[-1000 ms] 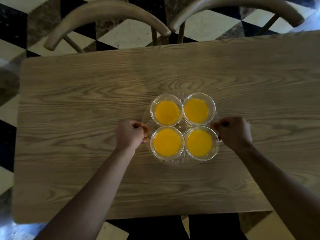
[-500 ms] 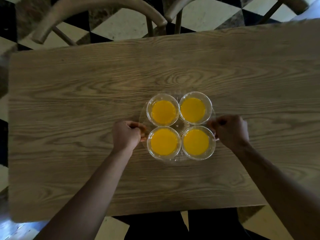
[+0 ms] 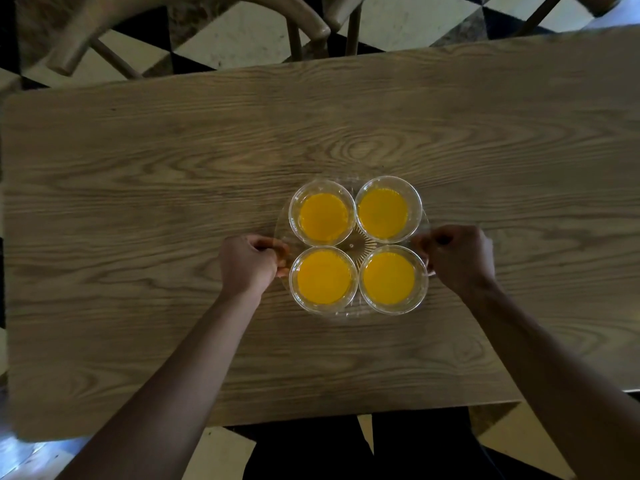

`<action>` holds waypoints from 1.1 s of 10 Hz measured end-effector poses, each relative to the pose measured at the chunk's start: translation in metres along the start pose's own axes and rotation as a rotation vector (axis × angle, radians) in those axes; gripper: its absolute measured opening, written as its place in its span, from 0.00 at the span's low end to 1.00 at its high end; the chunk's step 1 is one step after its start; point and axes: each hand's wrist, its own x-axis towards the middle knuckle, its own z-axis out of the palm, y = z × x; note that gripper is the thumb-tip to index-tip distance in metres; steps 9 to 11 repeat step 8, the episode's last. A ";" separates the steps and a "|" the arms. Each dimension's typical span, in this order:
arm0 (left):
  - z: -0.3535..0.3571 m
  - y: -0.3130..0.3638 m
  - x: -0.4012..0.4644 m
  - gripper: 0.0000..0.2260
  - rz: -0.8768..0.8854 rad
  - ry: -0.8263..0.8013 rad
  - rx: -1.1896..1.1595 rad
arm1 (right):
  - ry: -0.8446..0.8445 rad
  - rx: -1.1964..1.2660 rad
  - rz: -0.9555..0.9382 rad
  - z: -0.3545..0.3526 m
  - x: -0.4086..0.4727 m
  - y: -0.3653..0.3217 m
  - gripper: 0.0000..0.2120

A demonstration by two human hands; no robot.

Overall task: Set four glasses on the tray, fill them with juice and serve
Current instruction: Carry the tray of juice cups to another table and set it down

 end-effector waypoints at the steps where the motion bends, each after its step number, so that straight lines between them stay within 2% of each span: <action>1: -0.001 -0.002 0.001 0.14 0.009 -0.014 -0.017 | -0.012 0.037 0.002 0.000 -0.002 0.002 0.11; 2: -0.001 -0.005 0.002 0.12 0.029 -0.029 -0.025 | -0.034 0.064 -0.002 -0.001 -0.004 0.002 0.11; 4: -0.002 -0.014 -0.001 0.02 0.105 -0.042 -0.037 | -0.049 0.036 -0.024 -0.007 -0.006 0.000 0.15; 6: -0.003 -0.019 0.005 0.09 0.121 -0.008 -0.042 | -0.016 -0.089 -0.053 -0.010 -0.007 0.001 0.19; 7: -0.009 -0.020 -0.001 0.11 0.135 -0.009 -0.033 | 0.000 -0.128 -0.064 -0.013 -0.015 0.002 0.21; 11: -0.014 -0.016 -0.001 0.11 0.130 0.002 -0.024 | 0.002 -0.120 -0.059 -0.026 -0.014 -0.004 0.19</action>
